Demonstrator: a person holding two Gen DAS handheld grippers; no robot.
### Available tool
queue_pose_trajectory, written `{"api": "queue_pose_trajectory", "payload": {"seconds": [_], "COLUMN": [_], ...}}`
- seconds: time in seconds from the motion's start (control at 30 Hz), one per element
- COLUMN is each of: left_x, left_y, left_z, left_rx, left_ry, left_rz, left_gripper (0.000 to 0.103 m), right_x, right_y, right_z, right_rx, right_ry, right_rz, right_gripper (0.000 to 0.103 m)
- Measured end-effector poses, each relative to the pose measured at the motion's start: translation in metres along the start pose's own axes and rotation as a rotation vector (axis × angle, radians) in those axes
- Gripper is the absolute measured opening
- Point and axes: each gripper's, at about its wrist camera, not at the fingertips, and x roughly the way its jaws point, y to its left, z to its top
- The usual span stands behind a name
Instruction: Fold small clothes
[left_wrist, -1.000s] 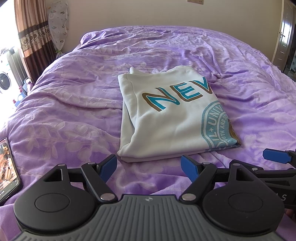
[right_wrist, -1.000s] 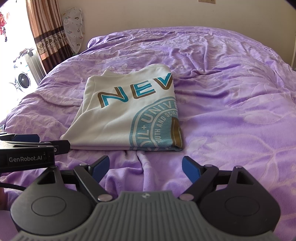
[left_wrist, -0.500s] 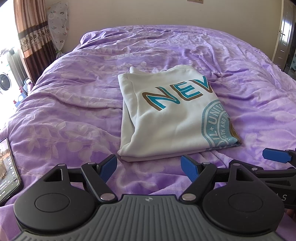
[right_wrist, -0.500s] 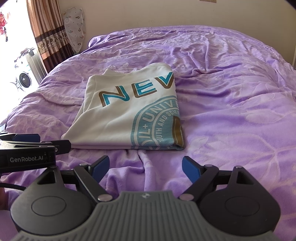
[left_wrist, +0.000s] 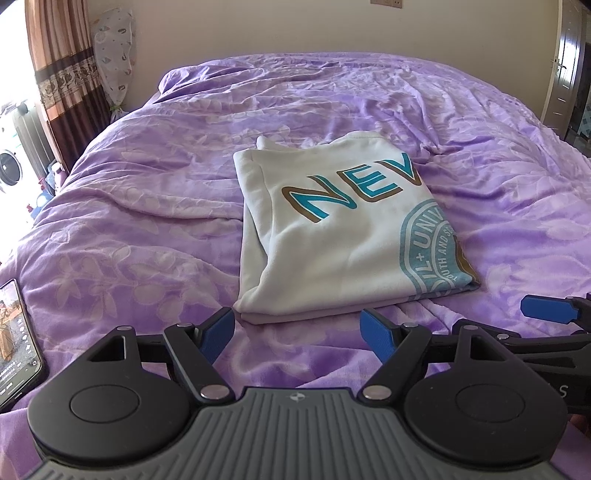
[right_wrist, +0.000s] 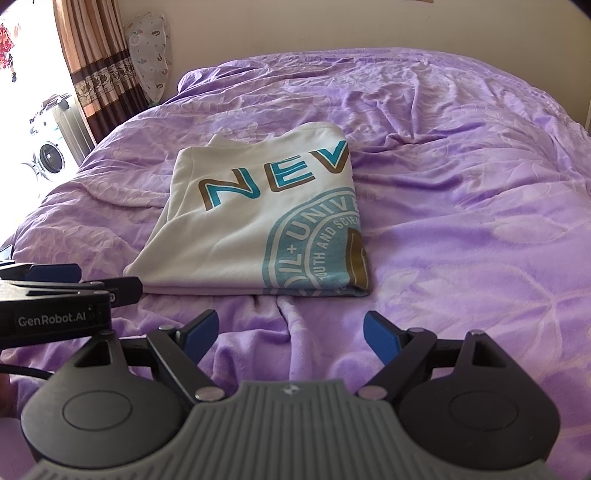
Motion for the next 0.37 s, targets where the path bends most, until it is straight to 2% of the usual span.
{"api": "queue_pose_trajectory", "payload": {"seconds": [0.37], "left_x": [-0.0014], "left_y": [-0.0037], "left_z": [0.002], "left_rx": [-0.008], "left_ry": [-0.013], "left_rz": [0.01], "left_gripper": [0.091], "right_x": [0.001], "right_y": [-0.0019], "right_z": [0.0006], "right_rx": [0.003], "right_ry": [0.01], "right_rz": [0.008], "right_gripper": [0.082]}}
